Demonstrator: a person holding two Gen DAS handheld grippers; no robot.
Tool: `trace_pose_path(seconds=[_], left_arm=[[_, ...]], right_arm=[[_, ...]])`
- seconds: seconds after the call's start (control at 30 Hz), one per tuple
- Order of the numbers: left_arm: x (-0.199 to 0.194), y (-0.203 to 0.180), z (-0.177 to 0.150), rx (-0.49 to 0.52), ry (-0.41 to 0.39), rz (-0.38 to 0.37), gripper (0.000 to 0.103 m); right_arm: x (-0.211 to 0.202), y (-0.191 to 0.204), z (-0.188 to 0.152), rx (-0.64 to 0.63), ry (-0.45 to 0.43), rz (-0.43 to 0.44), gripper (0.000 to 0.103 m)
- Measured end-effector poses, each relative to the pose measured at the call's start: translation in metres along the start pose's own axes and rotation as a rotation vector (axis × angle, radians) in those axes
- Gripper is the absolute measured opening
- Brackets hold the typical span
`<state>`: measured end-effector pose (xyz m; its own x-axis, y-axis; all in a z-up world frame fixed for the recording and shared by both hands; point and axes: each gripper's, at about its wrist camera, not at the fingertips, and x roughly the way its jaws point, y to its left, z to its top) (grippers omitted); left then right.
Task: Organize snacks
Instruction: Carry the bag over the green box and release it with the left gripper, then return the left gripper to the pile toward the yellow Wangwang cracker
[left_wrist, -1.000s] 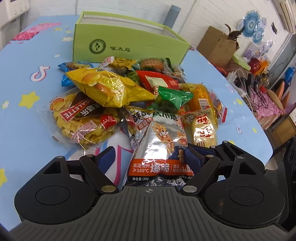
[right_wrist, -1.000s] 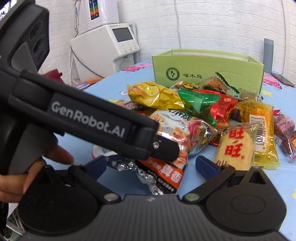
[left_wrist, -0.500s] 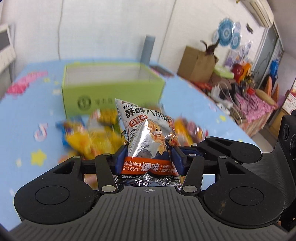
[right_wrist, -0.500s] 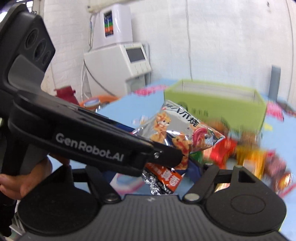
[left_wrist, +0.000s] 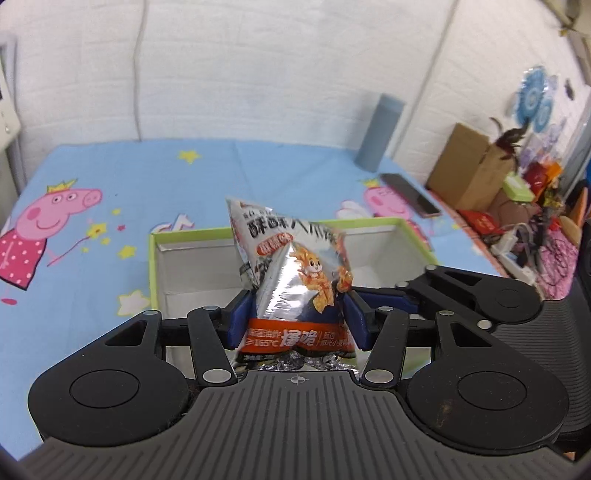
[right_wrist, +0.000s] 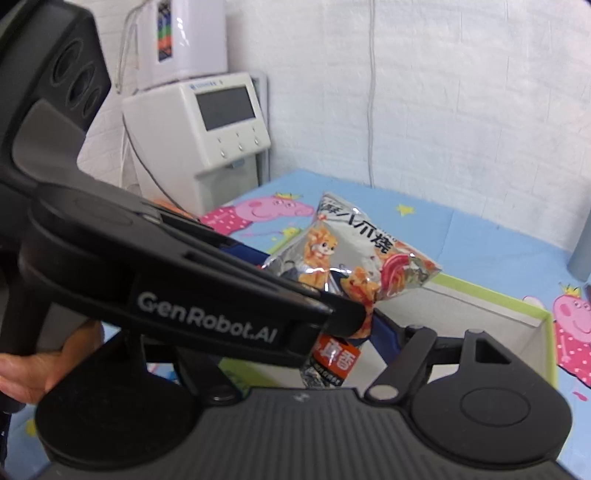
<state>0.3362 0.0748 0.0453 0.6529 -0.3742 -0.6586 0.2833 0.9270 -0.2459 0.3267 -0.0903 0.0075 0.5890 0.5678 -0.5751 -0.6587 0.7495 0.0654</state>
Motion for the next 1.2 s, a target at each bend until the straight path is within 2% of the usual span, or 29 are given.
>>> trace_pose_path(seconds=[0.03, 0.07, 0.13, 0.23, 0.3, 0.37, 0.43, 0.47, 0.63, 0.77, 0.87, 1.0, 1.13, 1.2], left_arm=[[0.005, 0.004, 0.001, -0.002, -0.003, 0.009, 0.049], [0.007, 0.008, 0.000, -0.006, -0.016, 0.011, 0.063], [0.002, 0.012, -0.002, -0.007, -0.061, 0.001, 0.077], [-0.008, 0.011, -0.007, 0.012, -0.100, 0.020, 0.078], [-0.015, 0.009, -0.010, 0.023, -0.115, 0.031, 0.078], [-0.023, 0.004, -0.013, 0.009, -0.129, 0.030, 0.078], [-0.032, 0.001, -0.017, -0.019, -0.139, 0.037, 0.079], [-0.038, -0.002, -0.020, -0.027, -0.147, 0.047, 0.079], [-0.076, -0.029, -0.051, 0.028, -0.209, 0.077, 0.087], [-0.100, -0.056, -0.085, 0.072, -0.153, -0.053, 0.087], [-0.112, -0.080, -0.119, 0.080, -0.128, -0.088, 0.091], [-0.121, -0.106, -0.169, 0.072, -0.085, -0.128, 0.091], [-0.122, -0.126, -0.213, 0.040, 0.006, -0.184, 0.081], [-0.121, -0.137, -0.223, 0.045, 0.033, -0.207, 0.078]], right_arm=[[0.008, -0.006, 0.000, 0.015, 0.010, 0.001, 0.095], [0.011, -0.013, -0.004, 0.037, 0.010, -0.005, 0.097], [0.010, -0.022, -0.006, 0.064, -0.014, 0.008, 0.099], [0.001, -0.026, -0.003, 0.112, -0.059, -0.048, 0.102], [-0.005, -0.027, -0.002, 0.145, -0.057, -0.084, 0.102], [-0.009, -0.028, -0.004, 0.167, -0.007, -0.076, 0.102], [-0.013, -0.028, -0.008, 0.156, 0.069, -0.017, 0.102], [-0.020, -0.028, -0.013, 0.168, 0.068, -0.011, 0.102], [-0.089, -0.017, -0.056, 0.162, -0.038, -0.138, 0.102], [-0.149, -0.009, -0.104, 0.231, -0.086, -0.162, 0.102], [-0.175, -0.001, -0.142, 0.308, -0.076, -0.144, 0.102], [-0.195, 0.028, -0.188, 0.353, -0.039, -0.172, 0.102], [-0.206, 0.059, -0.229, 0.383, -0.003, -0.201, 0.102], [-0.209, 0.071, -0.245, 0.371, 0.006, -0.215, 0.102]])
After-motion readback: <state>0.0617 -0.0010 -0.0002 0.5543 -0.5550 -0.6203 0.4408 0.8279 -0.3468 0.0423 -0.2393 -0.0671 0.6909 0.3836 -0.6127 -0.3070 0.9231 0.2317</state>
